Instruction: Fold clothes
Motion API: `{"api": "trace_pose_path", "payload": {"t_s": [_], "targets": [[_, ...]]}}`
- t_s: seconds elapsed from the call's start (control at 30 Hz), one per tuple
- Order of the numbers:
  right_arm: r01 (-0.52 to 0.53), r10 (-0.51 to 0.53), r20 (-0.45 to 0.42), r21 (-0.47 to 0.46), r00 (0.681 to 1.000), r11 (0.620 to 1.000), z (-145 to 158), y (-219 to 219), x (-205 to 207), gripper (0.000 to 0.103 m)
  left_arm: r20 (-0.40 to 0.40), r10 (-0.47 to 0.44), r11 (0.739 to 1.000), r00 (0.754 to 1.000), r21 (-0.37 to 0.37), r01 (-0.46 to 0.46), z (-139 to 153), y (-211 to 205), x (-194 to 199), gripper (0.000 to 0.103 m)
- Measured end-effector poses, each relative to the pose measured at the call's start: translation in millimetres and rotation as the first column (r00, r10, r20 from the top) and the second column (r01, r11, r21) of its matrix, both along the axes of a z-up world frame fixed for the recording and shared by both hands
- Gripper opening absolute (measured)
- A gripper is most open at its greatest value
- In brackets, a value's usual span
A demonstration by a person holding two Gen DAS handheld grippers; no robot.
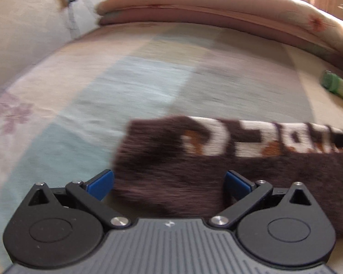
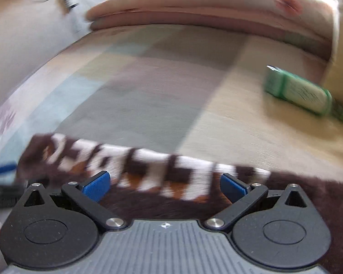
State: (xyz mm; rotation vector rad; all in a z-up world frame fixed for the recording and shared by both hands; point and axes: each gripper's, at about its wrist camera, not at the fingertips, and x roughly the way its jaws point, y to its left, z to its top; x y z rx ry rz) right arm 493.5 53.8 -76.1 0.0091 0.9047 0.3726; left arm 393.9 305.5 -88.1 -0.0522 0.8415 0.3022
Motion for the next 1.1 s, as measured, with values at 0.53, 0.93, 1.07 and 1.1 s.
{"api": "trace_pose_path", "payload": {"t_s": [0.53,0.93,1.07,1.1], "targets": [[-0.274,0.275,0.078,-0.014,0.958,0.962,-15.0,121.2,-31.3,0.103,0.087,0.146,0.989,0.986,-0.03,-0.144,27.6,46.2,-31.0,0.102],[-0.118,0.104,0.108,0.131,0.989,0.984,-31.8,102.2,-9.6,0.103,0.129,0.109,0.993,0.986,-0.066,-0.102,36.8,37.1,-29.1,0.102],[-0.201,0.191,0.075,0.159,0.979,0.967,-28.1,111.5,-6.1,0.103,0.157,0.106,0.988,0.982,-0.128,-0.087,40.0,38.5,-30.8,0.102],[-0.207,0.2,0.057,0.179,0.978,0.962,-24.6,103.1,-4.4,0.103,0.161,0.105,0.987,0.981,-0.136,-0.083,40.9,37.3,-30.6,0.102]]}}
